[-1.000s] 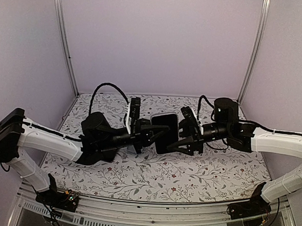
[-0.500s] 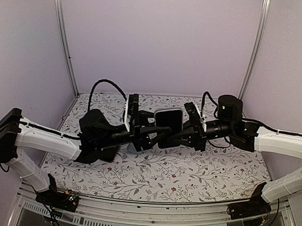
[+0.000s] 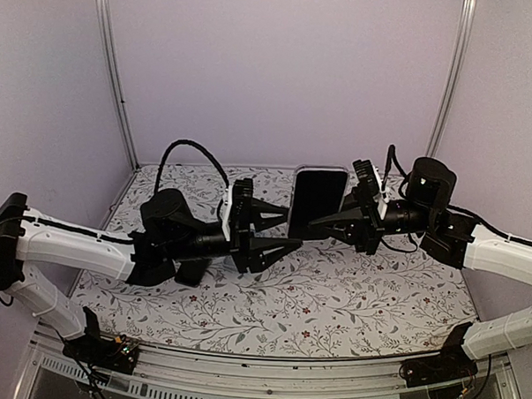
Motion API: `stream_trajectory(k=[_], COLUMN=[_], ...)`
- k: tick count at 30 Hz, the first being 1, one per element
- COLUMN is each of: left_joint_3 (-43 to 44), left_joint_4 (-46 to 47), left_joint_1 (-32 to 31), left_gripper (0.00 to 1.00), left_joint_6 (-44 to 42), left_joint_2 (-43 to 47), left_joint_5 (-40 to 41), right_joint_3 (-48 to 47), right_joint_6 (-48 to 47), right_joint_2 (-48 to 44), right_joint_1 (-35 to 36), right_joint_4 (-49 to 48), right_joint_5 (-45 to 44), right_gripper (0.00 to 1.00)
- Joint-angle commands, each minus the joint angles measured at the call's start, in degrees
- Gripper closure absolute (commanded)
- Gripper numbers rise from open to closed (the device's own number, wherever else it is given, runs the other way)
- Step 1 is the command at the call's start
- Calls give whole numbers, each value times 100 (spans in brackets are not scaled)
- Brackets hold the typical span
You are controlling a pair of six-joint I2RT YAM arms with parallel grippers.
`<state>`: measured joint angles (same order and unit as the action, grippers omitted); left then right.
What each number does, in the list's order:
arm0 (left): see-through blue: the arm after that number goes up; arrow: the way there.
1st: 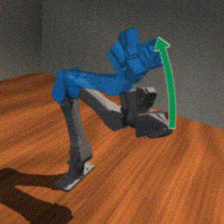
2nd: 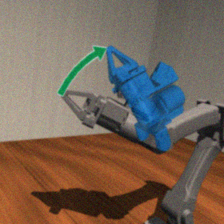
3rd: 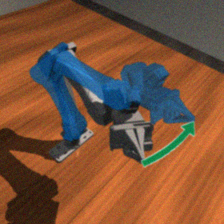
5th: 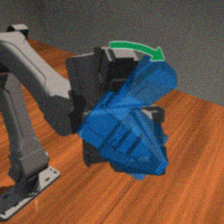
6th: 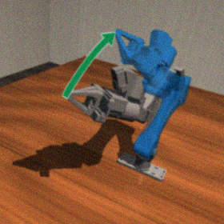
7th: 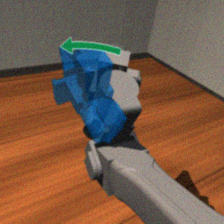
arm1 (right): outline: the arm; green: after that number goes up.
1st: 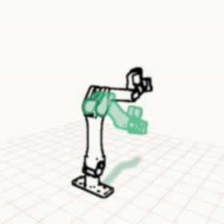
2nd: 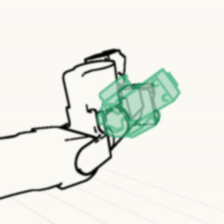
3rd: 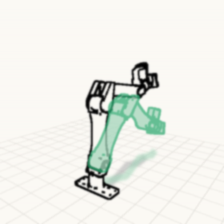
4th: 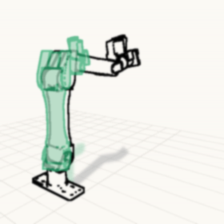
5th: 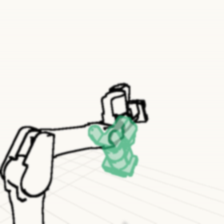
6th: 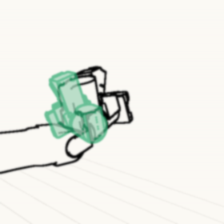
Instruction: Put the phone into the phone case
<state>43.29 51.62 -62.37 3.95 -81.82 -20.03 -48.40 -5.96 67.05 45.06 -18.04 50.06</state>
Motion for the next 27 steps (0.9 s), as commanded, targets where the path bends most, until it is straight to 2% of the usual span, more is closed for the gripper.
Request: stream_trajectory(k=[1, 4, 7, 9, 16, 17, 18, 19, 20, 25, 27], left_joint_3=[348, 365, 447, 514, 374, 373, 373, 366, 359, 485, 549], left_joint_4=[-491, -382, -335, -377, -255, -290, -318, -338, -352, -442, -448], left_joint_1=[-134, -136, -142, -144, -148, -149, -145, -144, -144, -144, -145], left_gripper=[47, 76, 81, 100, 100, 95, 69, 54, 51, 53, 69], left_joint_6=[-395, -379, -276, -192, -35, -35, -31, -34, -40, -60, -44], left_joint_2=[-280, -346, -450, -527, -414, -406, -405, -411, -420, -530, -577], left_joint_5=[-163, -162, -236, -205, 18, 8, 5, 2, -21, -147, -49], right_joint_3=[-187, -203, -226, -224, -132, -119, -117, -117, -121, -139, -159], right_joint_6=[125, 109, 124, 130, 28, 5, -5, -3, -2, 6, 15], right_joint_2=[-94, -83, -36, -27, -169, -201, -215, -211, -210, -194, -167], right_joint_1=[-14, -21, -7, -7, -6, -6, -6, -9, -8, -5, -5], right_joint_4=[-357, -353, -353, -353, -310, -309, -308, -309, -313, -306, -309], right_joint_5=[-22, -2, 44, 34, -133, -145, -146, -138, -130, -69, -25], right_gripper=[100, 100, 100, 100, 100, 100, 100, 100, 100, 100, 100])
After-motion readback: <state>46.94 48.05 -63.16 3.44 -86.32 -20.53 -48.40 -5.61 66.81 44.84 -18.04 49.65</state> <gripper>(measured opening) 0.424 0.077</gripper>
